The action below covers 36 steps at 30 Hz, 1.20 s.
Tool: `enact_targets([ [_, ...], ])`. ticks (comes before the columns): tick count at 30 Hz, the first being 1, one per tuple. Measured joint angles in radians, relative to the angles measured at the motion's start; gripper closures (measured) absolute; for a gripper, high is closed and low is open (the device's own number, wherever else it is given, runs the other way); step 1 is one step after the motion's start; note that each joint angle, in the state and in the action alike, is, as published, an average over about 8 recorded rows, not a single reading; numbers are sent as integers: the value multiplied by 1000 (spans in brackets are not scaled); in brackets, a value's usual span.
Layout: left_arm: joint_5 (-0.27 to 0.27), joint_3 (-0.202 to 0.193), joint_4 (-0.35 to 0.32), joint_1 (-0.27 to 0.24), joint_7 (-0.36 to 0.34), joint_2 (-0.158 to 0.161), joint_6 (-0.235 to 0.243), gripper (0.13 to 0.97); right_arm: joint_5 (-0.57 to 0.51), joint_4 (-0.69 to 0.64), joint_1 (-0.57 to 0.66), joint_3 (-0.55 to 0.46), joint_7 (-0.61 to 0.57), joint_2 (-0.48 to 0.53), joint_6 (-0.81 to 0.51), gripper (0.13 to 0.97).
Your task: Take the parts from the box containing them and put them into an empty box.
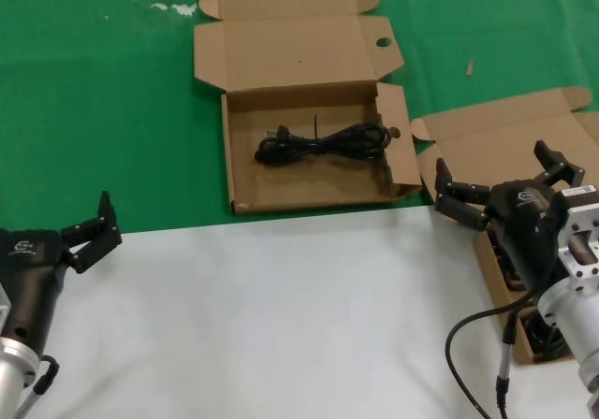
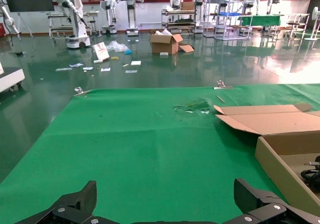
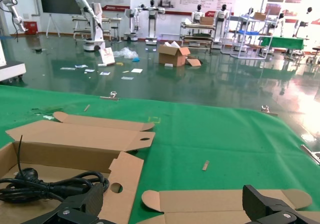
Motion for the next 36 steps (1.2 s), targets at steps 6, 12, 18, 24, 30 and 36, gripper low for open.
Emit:
enact_targets([
  [6, 0, 0, 0, 0, 0, 0, 0, 132, 0, 0, 0, 0, 0, 0, 0, 129],
  [12, 0, 0, 0, 0, 0, 0, 0, 132, 0, 0, 0, 0, 0, 0, 0, 129],
  [18, 0, 0, 0, 0, 0, 0, 0, 132, 0, 0, 0, 0, 0, 0, 0, 129],
  [24, 0, 0, 0, 0, 0, 0, 0, 132, 0, 0, 0, 0, 0, 0, 0, 129],
  [30, 0, 0, 0, 0, 0, 0, 0, 132, 0, 0, 0, 0, 0, 0, 0, 129],
  [36, 0, 0, 0, 0, 0, 0, 0, 132, 0, 0, 0, 0, 0, 0, 0, 129],
])
